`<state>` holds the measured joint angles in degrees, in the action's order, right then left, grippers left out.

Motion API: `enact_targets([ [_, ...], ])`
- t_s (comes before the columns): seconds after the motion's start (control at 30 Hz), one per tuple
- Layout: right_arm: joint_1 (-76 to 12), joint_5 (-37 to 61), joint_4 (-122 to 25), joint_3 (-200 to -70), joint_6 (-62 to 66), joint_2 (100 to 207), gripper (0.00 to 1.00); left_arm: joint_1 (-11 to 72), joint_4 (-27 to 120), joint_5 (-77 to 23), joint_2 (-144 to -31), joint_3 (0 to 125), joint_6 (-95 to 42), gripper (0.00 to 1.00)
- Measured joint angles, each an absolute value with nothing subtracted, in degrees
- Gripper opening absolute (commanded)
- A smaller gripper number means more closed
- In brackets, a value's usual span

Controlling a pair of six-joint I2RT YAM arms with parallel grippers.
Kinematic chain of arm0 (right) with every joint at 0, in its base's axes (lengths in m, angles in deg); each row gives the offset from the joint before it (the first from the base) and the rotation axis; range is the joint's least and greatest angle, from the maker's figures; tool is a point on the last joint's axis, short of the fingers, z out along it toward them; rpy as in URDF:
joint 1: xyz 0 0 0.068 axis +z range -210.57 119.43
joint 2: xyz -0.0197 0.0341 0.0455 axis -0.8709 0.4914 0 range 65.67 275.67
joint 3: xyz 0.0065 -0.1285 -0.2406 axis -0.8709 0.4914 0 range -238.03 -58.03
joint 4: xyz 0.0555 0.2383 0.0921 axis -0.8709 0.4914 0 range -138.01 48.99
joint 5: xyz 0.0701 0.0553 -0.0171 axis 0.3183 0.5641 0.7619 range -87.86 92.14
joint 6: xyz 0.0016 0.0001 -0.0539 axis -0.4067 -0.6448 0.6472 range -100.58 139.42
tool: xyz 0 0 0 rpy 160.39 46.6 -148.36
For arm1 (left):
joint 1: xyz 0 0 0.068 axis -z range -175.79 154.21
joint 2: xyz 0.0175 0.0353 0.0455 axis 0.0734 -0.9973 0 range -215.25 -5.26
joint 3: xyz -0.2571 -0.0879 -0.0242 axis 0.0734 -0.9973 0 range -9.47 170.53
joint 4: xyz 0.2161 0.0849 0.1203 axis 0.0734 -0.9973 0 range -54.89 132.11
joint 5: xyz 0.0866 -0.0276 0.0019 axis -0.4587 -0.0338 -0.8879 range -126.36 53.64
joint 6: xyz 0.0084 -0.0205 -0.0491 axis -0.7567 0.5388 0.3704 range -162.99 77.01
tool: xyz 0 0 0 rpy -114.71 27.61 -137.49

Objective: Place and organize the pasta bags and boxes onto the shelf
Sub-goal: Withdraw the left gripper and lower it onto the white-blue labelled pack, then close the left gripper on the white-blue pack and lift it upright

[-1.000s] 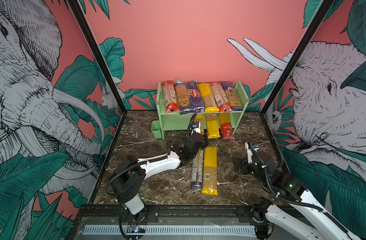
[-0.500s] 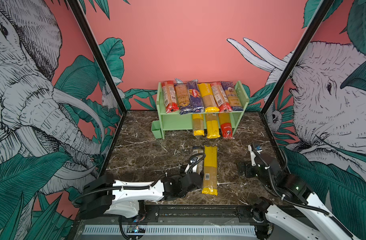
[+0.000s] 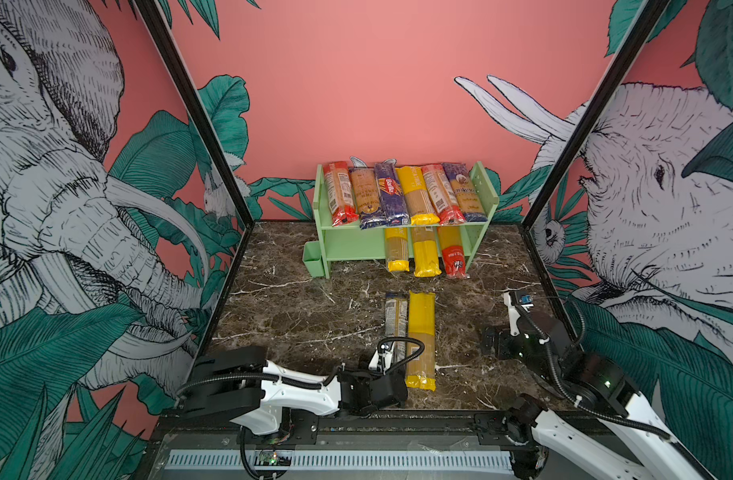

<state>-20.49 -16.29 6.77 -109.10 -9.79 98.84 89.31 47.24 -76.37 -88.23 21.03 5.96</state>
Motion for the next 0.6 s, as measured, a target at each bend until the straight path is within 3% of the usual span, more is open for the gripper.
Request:
enact_targets([
  [0.47,-20.4,-16.2,6.9,-108.9,-10.0,99.1,0.99,88.7,53.7,-74.3,-96.7,21.3,10.0,0.82],
  [0.5,-20.4,-16.1,6.9,-108.9,-10.0,99.1,0.99,88.5,54.4,-74.4,-97.1,21.3,10.0,0.79],
  [0.6,-20.4,-16.0,6.9,-108.9,-10.0,99.0,0.99,87.3,56.3,-73.8,-97.6,21.3,10.5,0.55],
])
